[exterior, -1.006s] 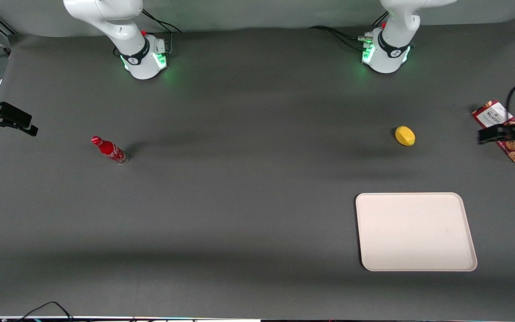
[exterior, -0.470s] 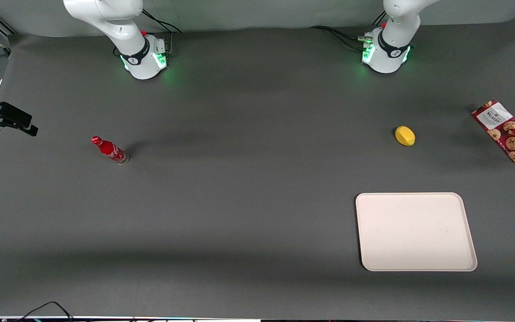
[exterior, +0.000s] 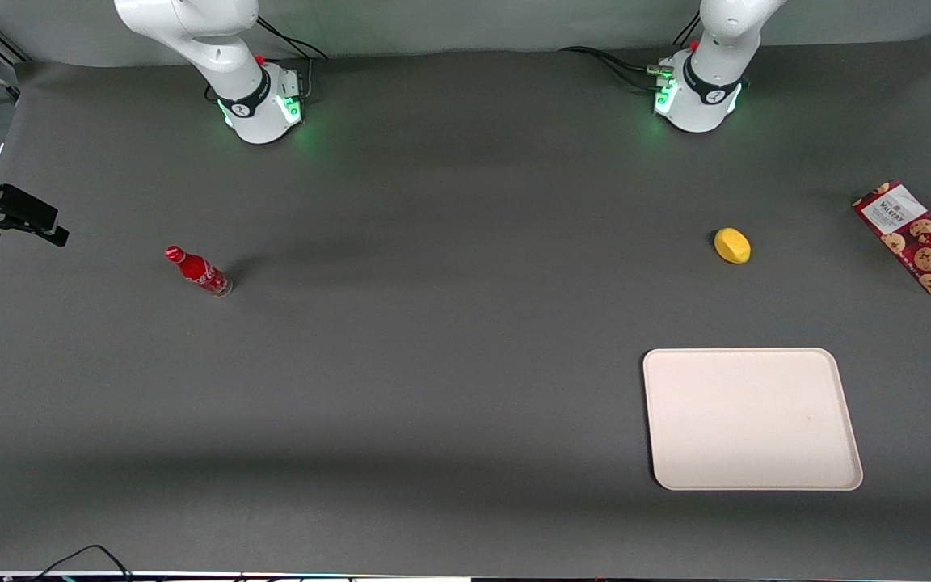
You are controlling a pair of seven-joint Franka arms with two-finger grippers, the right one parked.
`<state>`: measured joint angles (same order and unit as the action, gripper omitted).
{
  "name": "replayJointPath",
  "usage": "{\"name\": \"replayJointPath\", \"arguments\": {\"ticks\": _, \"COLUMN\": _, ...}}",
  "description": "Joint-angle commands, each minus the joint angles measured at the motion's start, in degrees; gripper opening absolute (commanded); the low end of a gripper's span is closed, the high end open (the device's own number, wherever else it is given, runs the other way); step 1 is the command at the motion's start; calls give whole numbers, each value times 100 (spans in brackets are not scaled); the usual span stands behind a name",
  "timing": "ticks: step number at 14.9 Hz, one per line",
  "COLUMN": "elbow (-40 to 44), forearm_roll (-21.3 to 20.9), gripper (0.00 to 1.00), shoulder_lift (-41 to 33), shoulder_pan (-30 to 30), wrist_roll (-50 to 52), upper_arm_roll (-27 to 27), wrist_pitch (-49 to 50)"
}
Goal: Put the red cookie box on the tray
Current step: 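Close the left gripper around the red cookie box, then lift the red cookie box upward with the left gripper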
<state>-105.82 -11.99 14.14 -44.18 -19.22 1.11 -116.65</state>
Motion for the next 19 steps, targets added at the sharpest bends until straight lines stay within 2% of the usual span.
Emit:
{"name": "replayJointPath", "arguments": {"ticks": 1, "elbow": -526, "forearm_roll": 398, "gripper": 100, "shoulder_lift": 1, "shoulder_pan": -424, "wrist_roll": -38, "upper_arm_roll": -103, "wrist_pitch": -226}}
{"name": "replayJointPath", "arguments": {"ticks": 3, "elbow": -729, "forearm_roll": 434, "gripper": 100, "shoulder_lift": -25, "shoulder_pan": -416, "wrist_roll": 67, "upper_arm_roll": -103, "wrist_pitch": -227}}
{"name": "replayJointPath", "arguments": {"ticks": 5, "elbow": -1027, "forearm_roll": 722, "gripper": 100, "shoulder_lift": -8, "shoulder_pan": -398, "wrist_roll": 111, "upper_arm_roll": -120, "wrist_pitch": -427}}
{"name": "replayJointPath", "arguments": {"ticks": 11, "elbow": -1986, "forearm_roll": 970, "gripper": 100, "shoulder_lift": 80, "shoulder_pan": -354, "wrist_roll": 103, "upper_arm_roll": -155, "wrist_pitch": -2001}}
{"name": "replayJointPath", "arguments": {"ticks": 14, "elbow": -2057, "forearm_roll": 1155, "gripper": 100, "shoulder_lift": 167, "shoulder_pan": -354, "wrist_roll": 103, "upper_arm_roll": -155, "wrist_pitch": -2054}}
{"name": "replayJointPath", "arguments": {"ticks": 19, "elbow": -2057, "forearm_roll": 1155, "gripper": 100, "shoulder_lift": 431, "shoulder_pan": -345, "wrist_roll": 77, "upper_arm_roll": -155, "wrist_pitch": -2352}}
